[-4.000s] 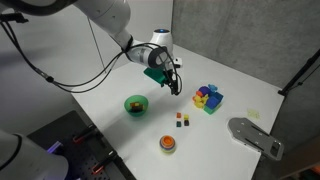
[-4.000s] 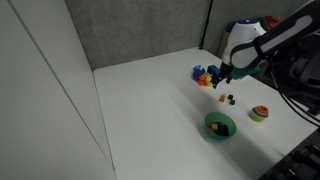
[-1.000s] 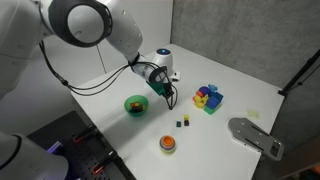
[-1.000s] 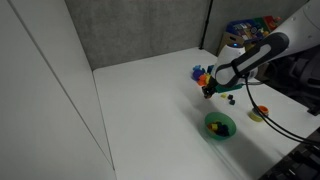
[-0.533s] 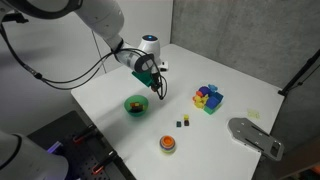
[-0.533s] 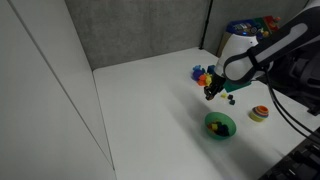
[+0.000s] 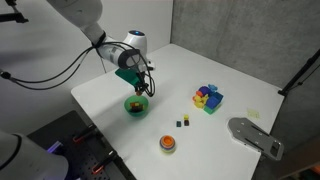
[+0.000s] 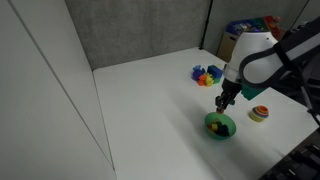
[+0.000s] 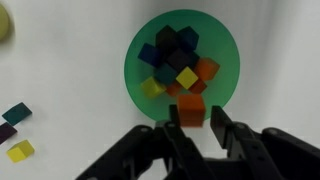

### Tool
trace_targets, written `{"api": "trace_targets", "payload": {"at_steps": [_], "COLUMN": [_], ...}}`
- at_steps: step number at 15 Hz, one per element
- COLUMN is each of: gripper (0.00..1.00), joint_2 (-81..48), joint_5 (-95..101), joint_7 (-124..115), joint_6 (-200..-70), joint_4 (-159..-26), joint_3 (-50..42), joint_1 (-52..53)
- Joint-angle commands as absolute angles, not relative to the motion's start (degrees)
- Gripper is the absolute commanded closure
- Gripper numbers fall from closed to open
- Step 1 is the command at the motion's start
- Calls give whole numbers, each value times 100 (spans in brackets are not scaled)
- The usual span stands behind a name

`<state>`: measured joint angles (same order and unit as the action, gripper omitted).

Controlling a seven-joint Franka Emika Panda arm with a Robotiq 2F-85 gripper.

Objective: Put the small orange block in the green bowl

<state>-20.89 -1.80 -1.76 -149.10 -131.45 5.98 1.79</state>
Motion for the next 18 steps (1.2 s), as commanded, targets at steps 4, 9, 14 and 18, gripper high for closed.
{"api": "trace_targets", "payload": {"at_steps": [4,9,14,18], "gripper": [7,0,0,0], "joint_2": [-1152,-609,-236,-283], "joint_5": [-240,-82,372,287], "joint_7": [-188,-195,-223,-177], "joint_6": [-14762,-14428,-13742,-13762], "joint_4": [-13709,-13696,-13583,-13558], "joint_3": [594,465,221,178], "joint_1": [311,295,224,210]}}
